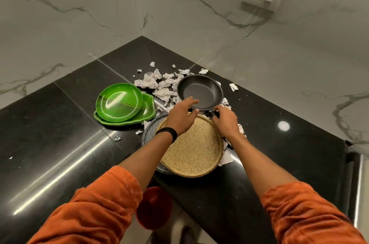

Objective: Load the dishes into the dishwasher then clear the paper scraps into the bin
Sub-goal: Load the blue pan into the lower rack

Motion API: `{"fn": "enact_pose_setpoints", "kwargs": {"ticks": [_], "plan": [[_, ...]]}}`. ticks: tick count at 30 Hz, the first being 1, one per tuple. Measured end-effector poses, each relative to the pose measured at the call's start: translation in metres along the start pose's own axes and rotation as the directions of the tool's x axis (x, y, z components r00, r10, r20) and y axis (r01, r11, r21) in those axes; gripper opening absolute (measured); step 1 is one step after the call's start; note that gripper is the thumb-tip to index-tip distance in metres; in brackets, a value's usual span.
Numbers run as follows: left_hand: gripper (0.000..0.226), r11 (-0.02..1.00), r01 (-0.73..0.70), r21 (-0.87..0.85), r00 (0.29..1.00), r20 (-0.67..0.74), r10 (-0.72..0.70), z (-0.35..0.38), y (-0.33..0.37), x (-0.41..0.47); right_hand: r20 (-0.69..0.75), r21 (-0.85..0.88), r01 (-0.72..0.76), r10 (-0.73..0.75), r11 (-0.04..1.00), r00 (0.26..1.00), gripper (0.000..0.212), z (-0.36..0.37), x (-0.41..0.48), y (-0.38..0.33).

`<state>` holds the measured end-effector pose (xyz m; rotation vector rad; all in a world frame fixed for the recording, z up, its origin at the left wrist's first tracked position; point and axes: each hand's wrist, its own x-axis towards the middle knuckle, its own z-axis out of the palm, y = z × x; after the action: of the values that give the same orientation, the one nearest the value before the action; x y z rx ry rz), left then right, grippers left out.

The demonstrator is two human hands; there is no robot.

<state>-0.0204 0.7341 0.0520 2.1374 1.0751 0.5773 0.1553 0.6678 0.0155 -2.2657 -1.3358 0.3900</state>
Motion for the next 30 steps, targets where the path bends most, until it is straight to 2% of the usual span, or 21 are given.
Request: {"fn": "enact_pose_setpoints", "kwargs": {"ticks": [6,9,11,14,18,22,26,28,30], "plan": [[0.045,0.998,-0.057,0.039,0.996,-0.069,0.059,-0.005,0.000,0.001,-0.120,0.043,0.050,-0.044,0.998,0.992,0.018,-0.007,-0.013,0.003],[0.054,0.987,-0.097,0.132,0.987,-0.113,0.112,-0.014,0.004,0.003,-0.177,0.063,0.076,-0.064,0.995,0.982,0.023,-0.019,-0.033,0.002],[0.058,0.955,-0.160,0.249,0.980,-0.076,0.184,-0.020,0.008,0.004,-0.197,0.065,0.077,-0.063,0.995,0.978,0.024,-0.026,-0.051,0.003],[0.059,0.892,-0.236,0.386,0.971,0.052,0.234,-0.026,0.020,-0.001,-0.245,0.082,0.049,-0.028,0.995,0.969,0.025,-0.037,-0.083,0.003],[0.044,0.808,-0.354,0.471,0.930,0.082,0.359,-0.029,0.031,-0.015,-0.353,0.132,-0.006,0.053,0.991,0.934,0.030,-0.055,-0.132,-0.002],[0.025,0.748,-0.500,0.436,0.845,0.057,0.532,-0.035,0.040,-0.039,-0.457,0.159,-0.061,0.128,0.985,0.880,0.034,-0.065,-0.196,-0.012],[0.019,0.621,-0.703,0.348,0.690,0.122,0.713,-0.033,0.057,-0.077,-0.510,0.165,-0.161,0.224,0.973,0.830,0.039,-0.068,-0.264,-0.019],[0.016,0.573,-0.758,0.313,0.632,0.135,0.763,-0.028,0.066,-0.099,-0.524,0.077,-0.234,0.239,0.969,0.818,0.048,-0.067,-0.297,-0.022],[0.015,0.538,-0.801,0.264,0.586,0.158,0.795,-0.021,0.077,-0.127,-0.530,-0.117,-0.317,0.210,0.941,0.821,0.061,-0.066,-0.331,-0.024]]}}
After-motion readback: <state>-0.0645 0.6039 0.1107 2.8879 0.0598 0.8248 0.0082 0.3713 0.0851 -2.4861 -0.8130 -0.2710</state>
